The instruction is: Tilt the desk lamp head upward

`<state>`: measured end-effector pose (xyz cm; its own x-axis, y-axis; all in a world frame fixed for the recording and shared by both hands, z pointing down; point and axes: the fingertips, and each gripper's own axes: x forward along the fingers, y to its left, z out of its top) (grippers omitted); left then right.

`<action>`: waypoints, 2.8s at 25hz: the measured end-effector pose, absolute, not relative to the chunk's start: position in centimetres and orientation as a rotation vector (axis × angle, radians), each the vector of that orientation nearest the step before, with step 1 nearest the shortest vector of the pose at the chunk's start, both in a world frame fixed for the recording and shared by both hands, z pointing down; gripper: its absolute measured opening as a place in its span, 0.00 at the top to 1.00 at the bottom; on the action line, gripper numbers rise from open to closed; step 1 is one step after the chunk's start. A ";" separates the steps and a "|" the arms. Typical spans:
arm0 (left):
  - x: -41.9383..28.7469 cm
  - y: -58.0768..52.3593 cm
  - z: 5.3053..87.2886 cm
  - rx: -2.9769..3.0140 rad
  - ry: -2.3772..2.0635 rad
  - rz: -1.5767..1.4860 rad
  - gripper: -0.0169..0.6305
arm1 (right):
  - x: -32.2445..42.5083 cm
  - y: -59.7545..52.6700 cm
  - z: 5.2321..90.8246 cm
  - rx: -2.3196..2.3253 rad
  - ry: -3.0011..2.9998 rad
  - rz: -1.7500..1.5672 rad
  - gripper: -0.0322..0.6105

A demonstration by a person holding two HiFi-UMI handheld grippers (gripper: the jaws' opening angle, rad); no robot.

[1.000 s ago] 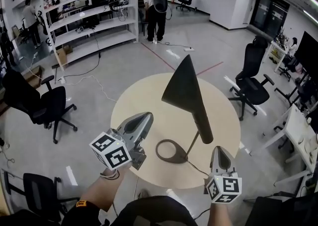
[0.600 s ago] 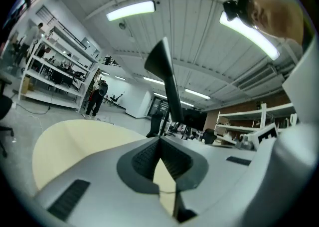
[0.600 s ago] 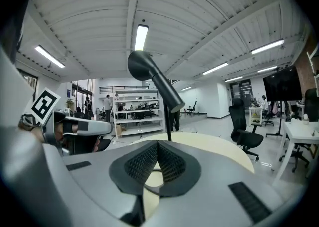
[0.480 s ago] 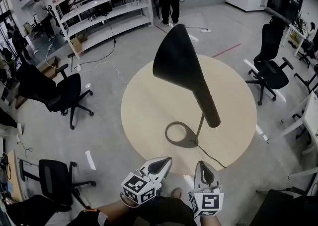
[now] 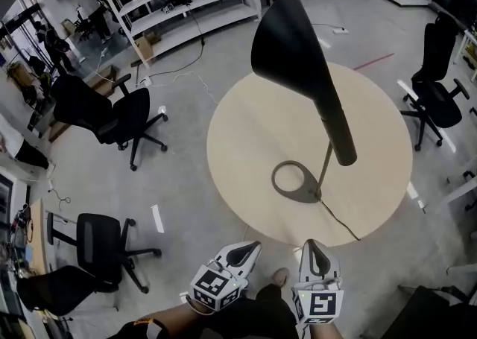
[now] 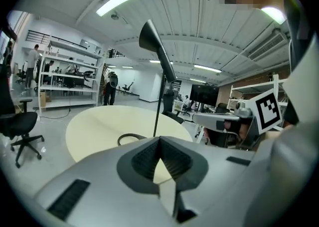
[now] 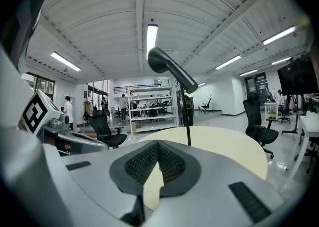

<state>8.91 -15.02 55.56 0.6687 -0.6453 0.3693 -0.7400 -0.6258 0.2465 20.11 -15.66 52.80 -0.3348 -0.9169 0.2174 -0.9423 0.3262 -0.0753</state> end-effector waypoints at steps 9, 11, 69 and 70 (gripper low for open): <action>2.7 -6.4 54.5 2.610 -1.157 0.345 0.90 | 12.7 -7.7 53.1 1.718 -2.481 0.272 0.93; -0.1 -3.6 54.3 2.615 -1.167 0.346 0.90 | 10.3 -4.9 53.0 1.738 -2.461 0.308 0.93; 3.5 38.0 52.5 2.435 -1.636 0.185 0.90 | 16.0 36.0 51.1 1.504 -2.574 0.183 0.93; 3.5 38.0 52.5 2.434 -1.641 0.185 0.90 | 16.0 35.9 51.0 1.506 -2.574 0.185 0.93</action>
